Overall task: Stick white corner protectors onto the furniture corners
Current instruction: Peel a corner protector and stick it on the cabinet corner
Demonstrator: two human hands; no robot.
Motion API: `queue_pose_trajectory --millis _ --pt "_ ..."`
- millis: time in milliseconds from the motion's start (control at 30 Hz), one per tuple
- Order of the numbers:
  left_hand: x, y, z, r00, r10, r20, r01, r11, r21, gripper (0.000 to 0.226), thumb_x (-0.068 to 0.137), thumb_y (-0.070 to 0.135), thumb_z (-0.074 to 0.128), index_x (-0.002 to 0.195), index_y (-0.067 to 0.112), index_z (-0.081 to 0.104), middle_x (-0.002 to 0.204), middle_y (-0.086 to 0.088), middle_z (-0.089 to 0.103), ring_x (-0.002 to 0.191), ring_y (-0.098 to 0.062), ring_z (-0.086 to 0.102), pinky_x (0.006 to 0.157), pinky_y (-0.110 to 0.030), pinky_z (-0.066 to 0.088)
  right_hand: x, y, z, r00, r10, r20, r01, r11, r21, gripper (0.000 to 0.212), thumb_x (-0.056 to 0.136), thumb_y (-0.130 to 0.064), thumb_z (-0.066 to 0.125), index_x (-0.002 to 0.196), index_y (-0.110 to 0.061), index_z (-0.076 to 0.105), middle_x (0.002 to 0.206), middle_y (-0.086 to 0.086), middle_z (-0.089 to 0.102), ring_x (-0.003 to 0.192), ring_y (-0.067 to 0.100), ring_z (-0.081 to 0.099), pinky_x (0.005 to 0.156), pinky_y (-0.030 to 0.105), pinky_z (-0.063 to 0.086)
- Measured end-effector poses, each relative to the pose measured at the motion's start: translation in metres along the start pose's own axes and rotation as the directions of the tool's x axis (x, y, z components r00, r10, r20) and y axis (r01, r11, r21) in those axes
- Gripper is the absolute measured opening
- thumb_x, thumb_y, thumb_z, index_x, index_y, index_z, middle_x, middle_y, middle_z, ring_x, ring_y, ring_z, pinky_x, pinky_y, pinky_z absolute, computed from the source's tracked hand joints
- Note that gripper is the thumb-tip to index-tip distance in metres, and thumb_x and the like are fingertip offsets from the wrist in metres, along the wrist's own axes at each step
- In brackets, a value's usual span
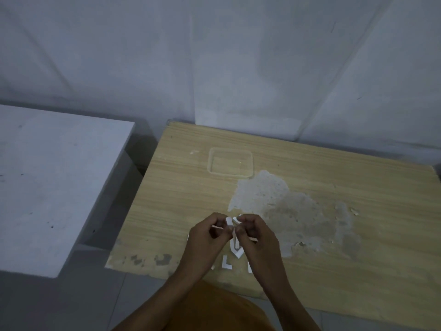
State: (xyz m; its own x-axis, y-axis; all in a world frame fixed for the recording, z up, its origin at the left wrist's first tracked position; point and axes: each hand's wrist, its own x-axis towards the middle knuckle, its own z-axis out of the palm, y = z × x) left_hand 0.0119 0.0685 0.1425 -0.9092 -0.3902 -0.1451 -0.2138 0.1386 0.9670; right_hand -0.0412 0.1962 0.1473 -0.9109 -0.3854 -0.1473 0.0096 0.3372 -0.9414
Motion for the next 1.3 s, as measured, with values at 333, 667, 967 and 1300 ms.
queue_pose_trajectory --millis 333,667,967,1300 --pt "-0.001 0.006 -0.006 0.985 0.173 -0.001 -0.171 0.975 0.141 0.018 0.089 0.012 0.065 0.098 0.027 0.068 0.085 0.011 0.069 0.075 -0.002 0.066 0.068 -0.014 0.051 0.006 -0.003 0.000 0.962 -0.270 -0.042 0.264 0.958 -0.115 0.031 0.091 -0.004 0.062 0.098 -0.034 0.064 0.094 -0.011 0.068 0.086 0.002 0.065 0.071 0.018 0.053" --pt "0.002 0.011 -0.014 0.976 0.210 0.050 -0.216 0.950 0.225 0.012 0.089 0.009 0.065 0.098 0.015 0.070 0.080 0.007 0.066 0.073 -0.006 0.063 0.068 -0.018 0.052 0.010 0.000 -0.002 0.899 -0.437 0.033 0.429 0.860 -0.276 0.013 0.089 -0.012 0.065 0.098 -0.021 0.067 0.090 -0.009 0.067 0.078 0.004 0.065 0.065 0.033 0.056" --pt "0.002 0.010 -0.013 0.993 0.040 0.111 -0.048 0.996 0.069 0.008 0.090 0.019 0.064 0.095 0.024 0.067 0.077 0.013 0.063 0.070 -0.003 0.064 0.064 -0.014 0.047 0.012 -0.003 -0.002 0.839 -0.542 0.054 0.504 0.736 -0.453 0.004 0.088 -0.014 0.061 0.088 -0.016 0.065 0.088 -0.005 0.063 0.073 0.008 0.060 0.057 0.028 0.051" --pt "0.006 0.001 -0.015 0.994 -0.104 0.045 0.105 0.994 -0.041 0.015 0.083 0.010 0.066 0.086 0.025 0.069 0.077 0.001 0.067 0.076 -0.019 0.070 0.074 -0.048 0.057 0.018 0.006 0.002 0.860 -0.475 0.186 0.508 0.827 -0.241 0.010 0.094 -0.010 0.056 0.093 -0.020 0.059 0.093 -0.016 0.052 0.084 0.006 0.055 0.067 0.024 0.049"
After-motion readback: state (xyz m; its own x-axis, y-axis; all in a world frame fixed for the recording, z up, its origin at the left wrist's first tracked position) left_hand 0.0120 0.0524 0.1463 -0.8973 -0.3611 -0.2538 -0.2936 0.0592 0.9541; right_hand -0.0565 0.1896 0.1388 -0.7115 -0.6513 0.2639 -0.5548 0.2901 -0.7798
